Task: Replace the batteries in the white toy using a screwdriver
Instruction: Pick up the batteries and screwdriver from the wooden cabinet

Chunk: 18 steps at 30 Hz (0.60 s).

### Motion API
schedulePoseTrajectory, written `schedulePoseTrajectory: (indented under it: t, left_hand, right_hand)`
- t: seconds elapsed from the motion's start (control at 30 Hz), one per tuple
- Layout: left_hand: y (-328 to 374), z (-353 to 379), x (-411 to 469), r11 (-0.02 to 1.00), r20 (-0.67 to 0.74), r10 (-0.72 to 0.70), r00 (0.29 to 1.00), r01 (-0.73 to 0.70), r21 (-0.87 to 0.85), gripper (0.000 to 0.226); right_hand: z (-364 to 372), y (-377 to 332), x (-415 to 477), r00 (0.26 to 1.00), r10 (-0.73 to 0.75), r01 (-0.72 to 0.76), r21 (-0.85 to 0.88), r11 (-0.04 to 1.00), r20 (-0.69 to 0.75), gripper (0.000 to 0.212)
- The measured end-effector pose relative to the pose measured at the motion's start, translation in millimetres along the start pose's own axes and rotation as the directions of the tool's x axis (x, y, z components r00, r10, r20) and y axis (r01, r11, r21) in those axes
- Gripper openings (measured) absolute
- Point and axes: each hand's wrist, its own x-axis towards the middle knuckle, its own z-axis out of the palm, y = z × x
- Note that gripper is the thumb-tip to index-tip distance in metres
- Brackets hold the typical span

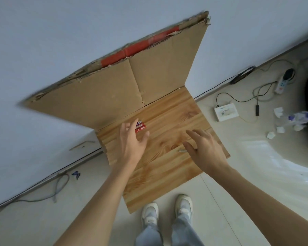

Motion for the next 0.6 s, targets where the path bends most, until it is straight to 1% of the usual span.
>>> schedulePoseTrajectory:
  t: [0.07,0.27,0.37,0.53,0.6]
  left_hand:
    - [-11.6,16.4,11.2,0.999,-0.028,0.019,0.999,-0.018,0.032,0.071]
    - [-30.9,44.9,34.3,0.974,-0.081,0.053,0.995,-0.033,0.223,0.074]
    - [-37.7,52.5,37.0,0.955,-0.108,0.088,0.990,-0.053,0.291,0.073]
    - [-45.9,63.0,43.1,0.940,-0.116,0.132,0.985,-0.087,0.330,0.072]
    - [-49.0,66.6,46.6,0.925,-0.119,0.172,0.978,-0.118,0.362,0.071]
  right_hand:
    - [14.8,14.7,-0.3,0.999,-0.028,0.027,-0.032,0.999,-0.018,0.049]
    - [43.4,48.8,-2.3,0.995,-0.071,0.057,-0.190,0.980,-0.067,0.053]
    - [49.9,60.8,-1.5,0.993,-0.075,0.054,-0.215,0.975,-0.092,0.053]
    - [59.4,80.3,1.0,0.988,-0.132,0.110,-0.230,0.967,-0.079,0.047]
    - [63.3,83.9,2.8,0.986,-0.146,0.125,-0.222,0.967,-0.085,0.044]
